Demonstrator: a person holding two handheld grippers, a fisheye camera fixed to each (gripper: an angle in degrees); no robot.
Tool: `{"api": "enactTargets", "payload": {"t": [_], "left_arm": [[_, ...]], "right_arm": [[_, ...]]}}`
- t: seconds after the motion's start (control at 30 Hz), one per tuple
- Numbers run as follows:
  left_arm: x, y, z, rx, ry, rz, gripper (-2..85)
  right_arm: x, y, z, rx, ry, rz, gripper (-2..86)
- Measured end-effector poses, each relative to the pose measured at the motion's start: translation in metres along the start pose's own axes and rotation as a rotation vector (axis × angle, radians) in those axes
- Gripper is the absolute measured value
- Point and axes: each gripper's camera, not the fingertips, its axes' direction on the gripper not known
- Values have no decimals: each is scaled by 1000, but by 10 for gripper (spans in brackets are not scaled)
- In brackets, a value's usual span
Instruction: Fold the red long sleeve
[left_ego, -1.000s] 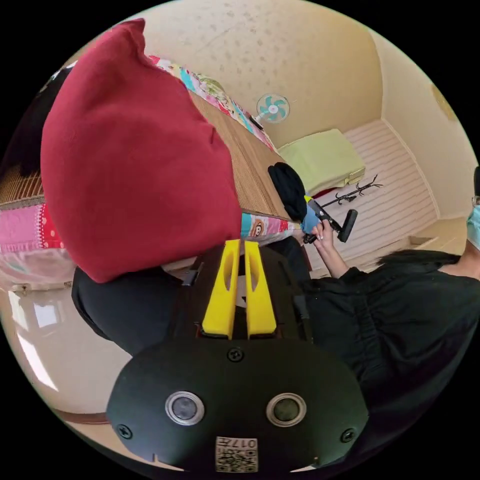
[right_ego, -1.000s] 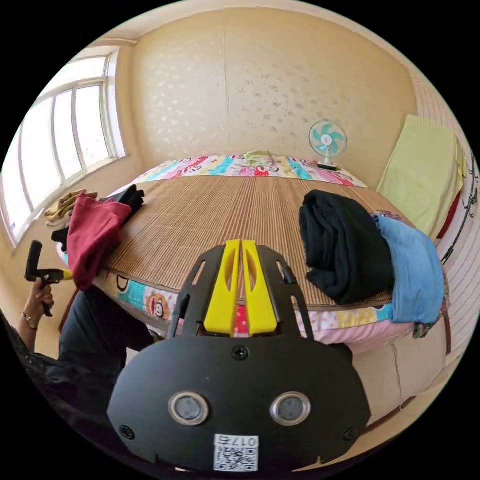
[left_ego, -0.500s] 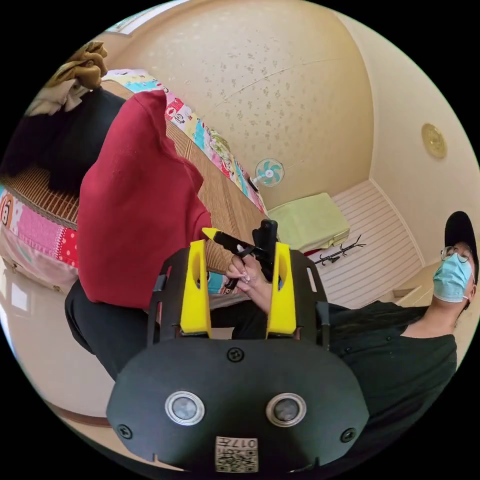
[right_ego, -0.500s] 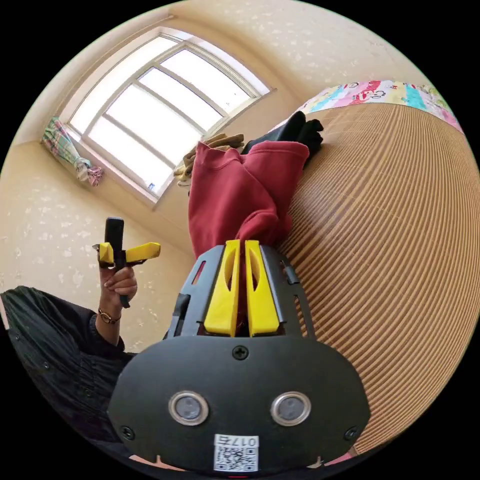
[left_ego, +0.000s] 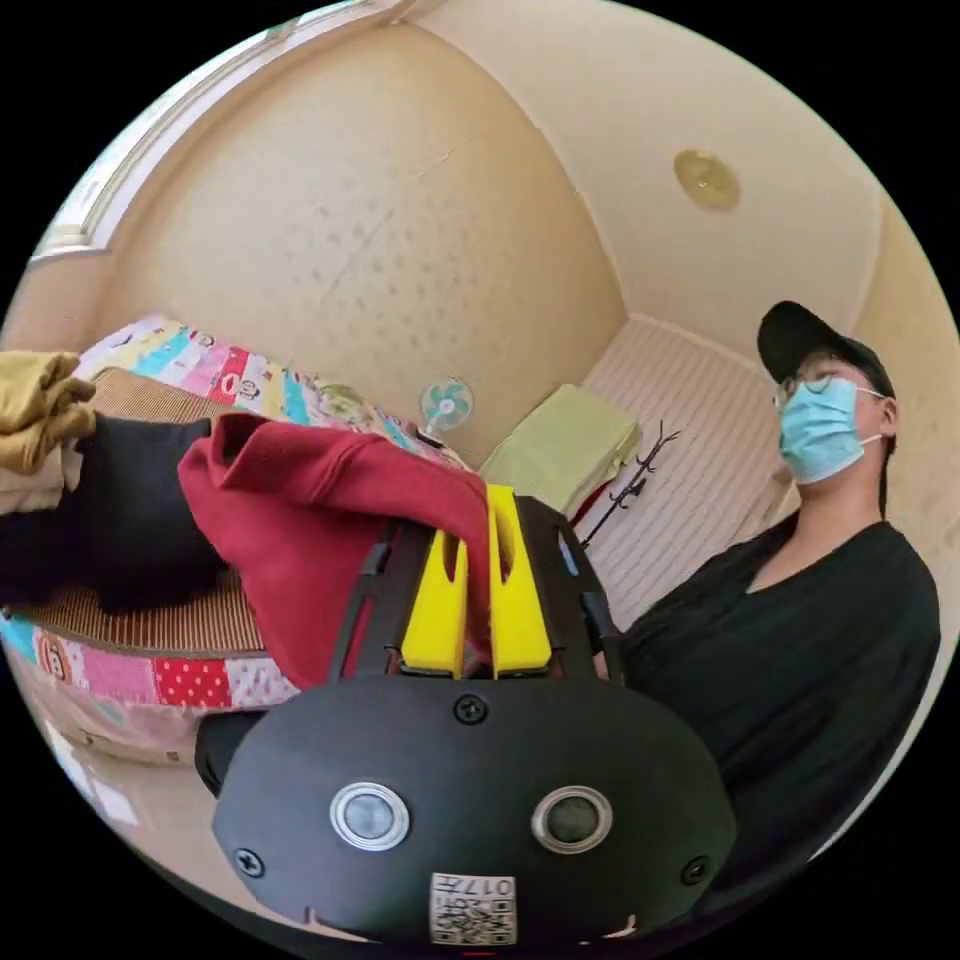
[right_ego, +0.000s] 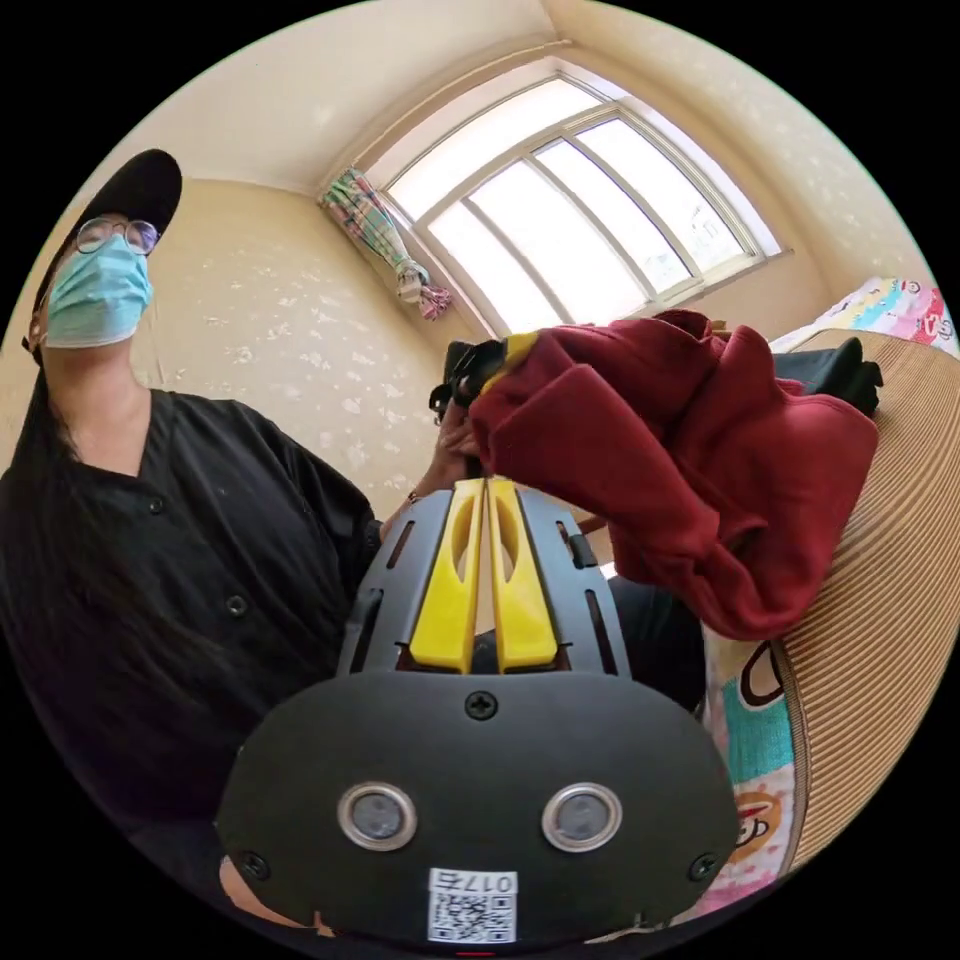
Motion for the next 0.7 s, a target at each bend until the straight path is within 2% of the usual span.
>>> {"api": "enactTargets", "payload": {"t": [0.1, 0.17, 0.2, 0.23, 0.27, 0.33, 0.43, 0.6, 0.67, 0.7], "left_arm": [[42, -38, -34, 121, 274, 318, 7], [52, -63, -37, 179, 510, 461, 6], [51, -81, -29, 200, 717, 520, 5], [49, -102, -14, 189, 913, 545, 3], [48, -112, -3, 173, 997, 548, 3], [56, -151, 57, 13, 1235, 523, 1], [107, -174, 136, -228, 1331, 511, 2], [202, -179, 158, -273, 1480, 686, 7], [230, -181, 148, -307, 1466, 769, 12], [244, -181, 137, -311, 1403, 812, 14]], "right_arm": [[-29, 15, -75, 80, 65, -21, 42], [-59, 22, -121, 117, 230, -28, 64], [-66, 23, -131, 131, 265, -30, 69], [-79, 26, -149, 163, 316, -35, 80], [-90, 29, -168, 211, 348, -35, 87], [-101, 38, -192, 291, 370, -30, 97], [-111, 54, -225, 404, 384, 24, 122], [-122, 69, -258, 489, 413, 86, 179], [-121, 60, -262, 433, 411, 126, 197], [-122, 56, -261, 405, 401, 125, 197]]}}
